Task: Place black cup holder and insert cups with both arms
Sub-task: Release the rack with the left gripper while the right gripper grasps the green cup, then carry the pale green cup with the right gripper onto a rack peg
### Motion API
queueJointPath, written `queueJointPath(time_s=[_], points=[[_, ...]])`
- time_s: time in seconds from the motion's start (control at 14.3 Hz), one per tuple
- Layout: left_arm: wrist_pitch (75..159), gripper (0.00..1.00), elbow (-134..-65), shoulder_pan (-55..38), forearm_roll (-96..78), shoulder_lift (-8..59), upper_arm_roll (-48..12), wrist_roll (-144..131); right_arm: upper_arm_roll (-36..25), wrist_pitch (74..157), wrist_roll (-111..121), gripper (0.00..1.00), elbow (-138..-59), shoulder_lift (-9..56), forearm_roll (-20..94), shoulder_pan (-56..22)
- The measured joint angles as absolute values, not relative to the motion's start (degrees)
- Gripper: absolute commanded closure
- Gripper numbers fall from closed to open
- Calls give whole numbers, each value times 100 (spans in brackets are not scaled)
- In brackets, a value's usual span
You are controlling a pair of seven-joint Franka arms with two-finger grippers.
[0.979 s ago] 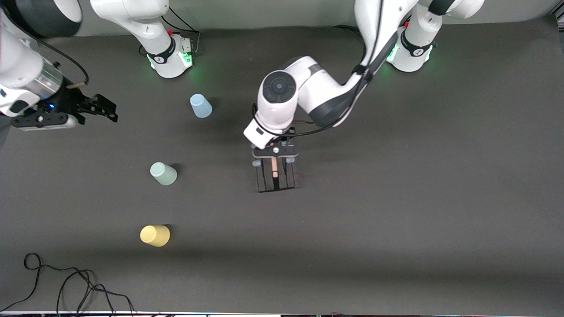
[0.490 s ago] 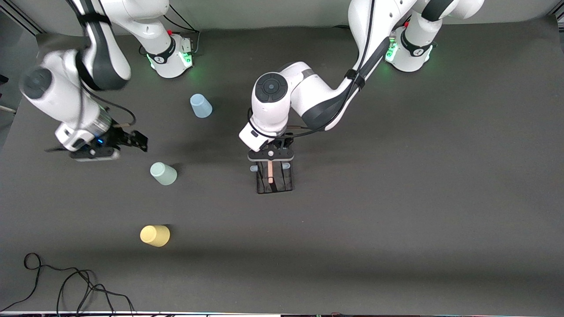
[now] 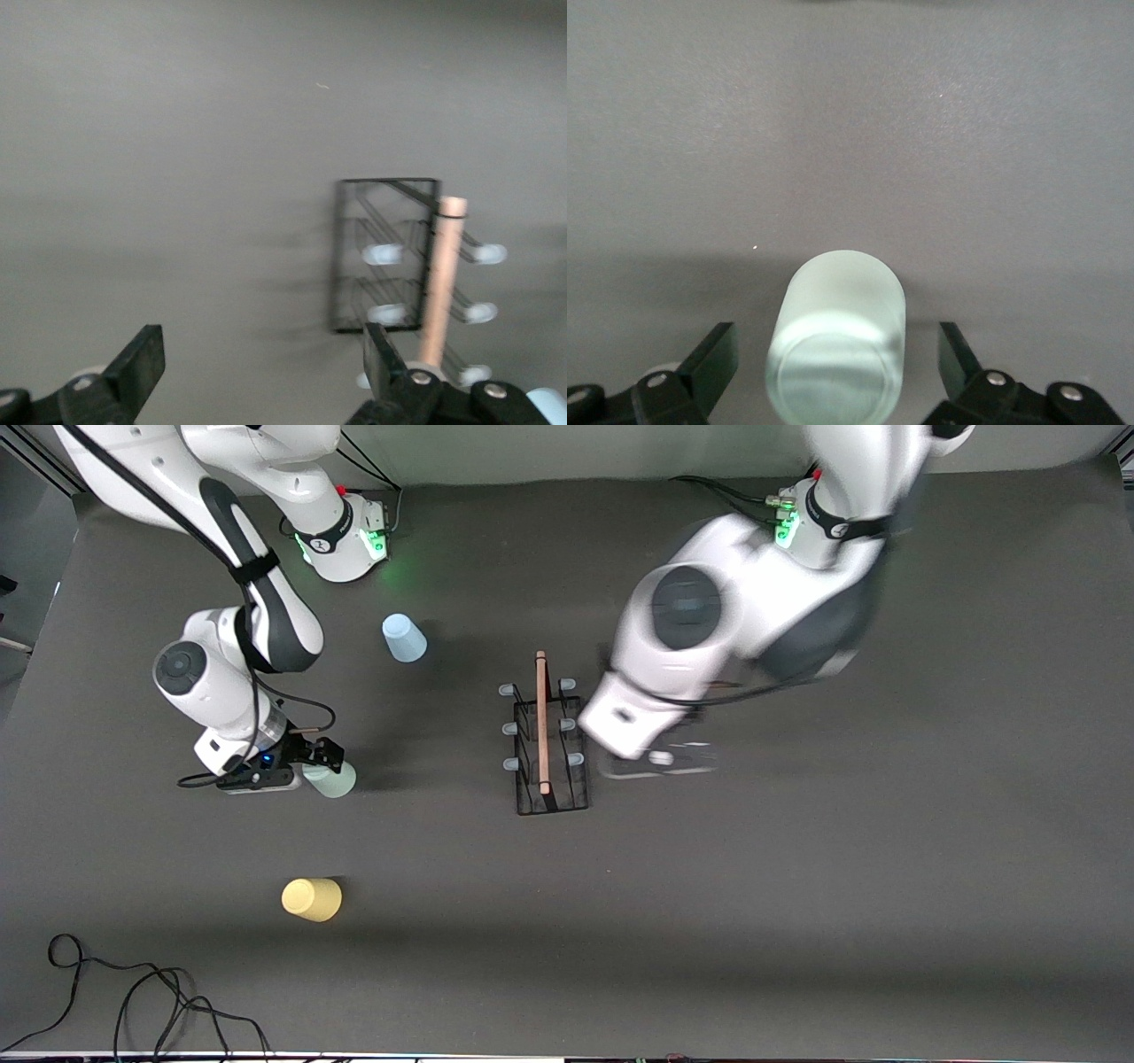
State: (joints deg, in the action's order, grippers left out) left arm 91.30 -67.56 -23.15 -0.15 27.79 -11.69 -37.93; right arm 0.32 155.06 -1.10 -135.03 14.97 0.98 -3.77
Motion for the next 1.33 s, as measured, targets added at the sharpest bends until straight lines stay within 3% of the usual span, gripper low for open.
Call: queueJointPath(time_s=[0.14, 0.21, 0.28, 0.35, 0.42, 0.84, 1.12, 1.33], points=[[8534, 0, -6754, -1720, -34, 2456, -1155, -2880, 32, 15544, -110, 1, -13495, 1618, 98, -379], [8270, 0, -6758, -1424, -32, 2330, -1146, -2445, 32, 15519, -110, 16, -13494, 1622, 98, -380], [8055, 0, -6761, -1117, -30, 2232, -1139, -1996, 32, 15468, -110, 55, -13491, 1619, 98, -382], [7900, 0, -6767, -800, -30, 2159, -1135, -1526, 32, 15357, -109, 83, -13485, 1609, 98, -383], [7800, 0, -6785, -500, -31, 2100, -1131, -1109, 32, 15205, -109, 98, -13471, 1580, 98, -383], [7867, 1, -7450, 561, 24, 1711, -1131, -138, 31, 14083, -110, 100, -13168, 782, 98, -383], [9022, 1, -9005, 818, 28, 1002, -1137, 150, 18, 11824, -159, 100, -12090, -111, 98, -379], [9638, 1, -9986, 1014, 28, 353, -1136, 343, -13, 10317, -576, 100, -11111, -412, 98, -375]])
